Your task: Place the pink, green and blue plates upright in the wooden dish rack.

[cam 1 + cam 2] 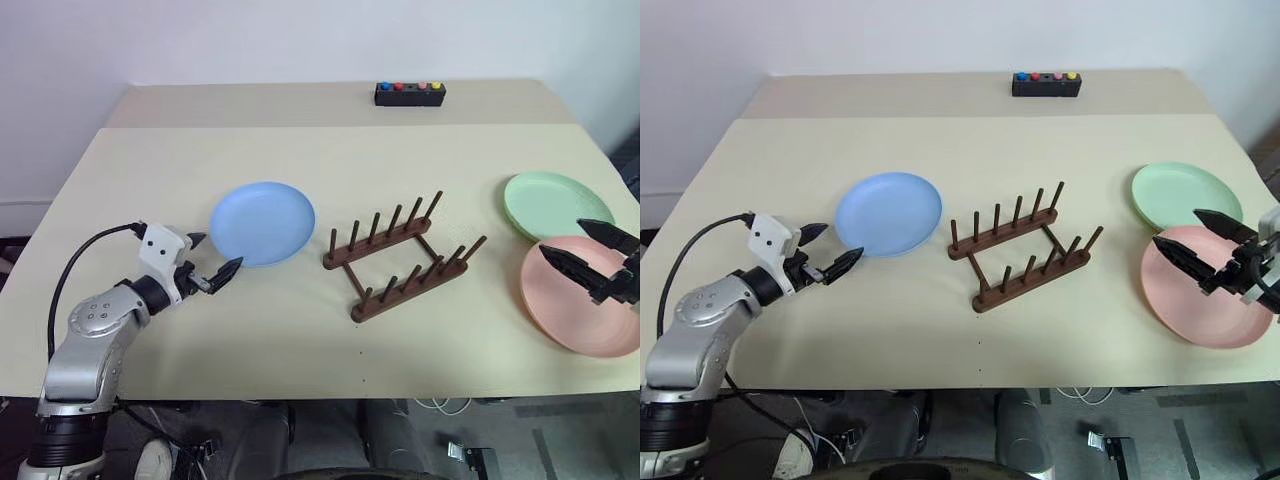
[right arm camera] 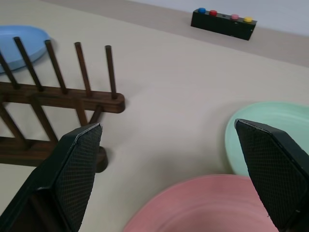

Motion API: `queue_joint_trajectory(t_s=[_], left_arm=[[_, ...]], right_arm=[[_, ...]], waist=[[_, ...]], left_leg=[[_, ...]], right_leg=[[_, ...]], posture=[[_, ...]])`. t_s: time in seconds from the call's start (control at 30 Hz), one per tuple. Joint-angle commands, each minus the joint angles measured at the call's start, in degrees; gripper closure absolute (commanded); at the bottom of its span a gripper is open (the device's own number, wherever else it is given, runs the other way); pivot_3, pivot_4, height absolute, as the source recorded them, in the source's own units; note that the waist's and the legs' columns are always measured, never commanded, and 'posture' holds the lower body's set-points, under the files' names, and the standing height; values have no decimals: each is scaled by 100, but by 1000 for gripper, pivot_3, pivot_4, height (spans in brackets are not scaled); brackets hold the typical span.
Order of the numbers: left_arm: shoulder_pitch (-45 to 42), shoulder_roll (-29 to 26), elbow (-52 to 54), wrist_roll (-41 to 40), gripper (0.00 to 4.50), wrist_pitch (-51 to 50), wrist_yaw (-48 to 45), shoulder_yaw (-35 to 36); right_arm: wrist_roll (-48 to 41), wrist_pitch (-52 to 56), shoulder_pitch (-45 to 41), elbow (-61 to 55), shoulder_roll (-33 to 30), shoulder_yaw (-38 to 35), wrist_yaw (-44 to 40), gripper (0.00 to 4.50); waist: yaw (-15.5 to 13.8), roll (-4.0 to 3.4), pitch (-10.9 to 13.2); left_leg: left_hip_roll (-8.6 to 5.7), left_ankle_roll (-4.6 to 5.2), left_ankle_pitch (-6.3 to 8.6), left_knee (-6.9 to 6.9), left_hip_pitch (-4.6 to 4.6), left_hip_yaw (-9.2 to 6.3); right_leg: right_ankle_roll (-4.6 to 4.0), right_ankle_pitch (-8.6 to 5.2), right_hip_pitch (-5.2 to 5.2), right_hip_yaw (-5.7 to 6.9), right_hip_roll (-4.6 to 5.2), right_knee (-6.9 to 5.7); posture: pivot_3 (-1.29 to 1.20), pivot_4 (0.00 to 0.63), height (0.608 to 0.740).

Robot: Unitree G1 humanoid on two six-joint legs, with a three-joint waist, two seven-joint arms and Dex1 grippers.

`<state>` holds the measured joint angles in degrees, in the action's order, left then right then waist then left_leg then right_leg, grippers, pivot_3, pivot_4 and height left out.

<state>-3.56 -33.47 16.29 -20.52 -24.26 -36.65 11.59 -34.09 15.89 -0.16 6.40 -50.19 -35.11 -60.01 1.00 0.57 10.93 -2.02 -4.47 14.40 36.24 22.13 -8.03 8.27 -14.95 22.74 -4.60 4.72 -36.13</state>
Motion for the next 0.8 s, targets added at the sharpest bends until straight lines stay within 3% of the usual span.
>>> queue_joint_trajectory(t_s=[0.03,0.8], left_arm=[[-13,-77,204,-63,0,39,-21,108],[21,-6,425,-307,0,-78,-355,-331]], right_arm=[[-92,-46,-139,-169,-95,-139,-4,16],[124,71,82,-749,96,11,556,16]], waist=[[0,0,0],[-3,-1,0]], left_leg=[[0,0,0,0,-1,0],[0,0,0,-2,0,1]], right_leg=[[0,0,-1,0,0,0],[1,0,1,0,0,1]], posture=[[0,150,740],[0,150,740]])
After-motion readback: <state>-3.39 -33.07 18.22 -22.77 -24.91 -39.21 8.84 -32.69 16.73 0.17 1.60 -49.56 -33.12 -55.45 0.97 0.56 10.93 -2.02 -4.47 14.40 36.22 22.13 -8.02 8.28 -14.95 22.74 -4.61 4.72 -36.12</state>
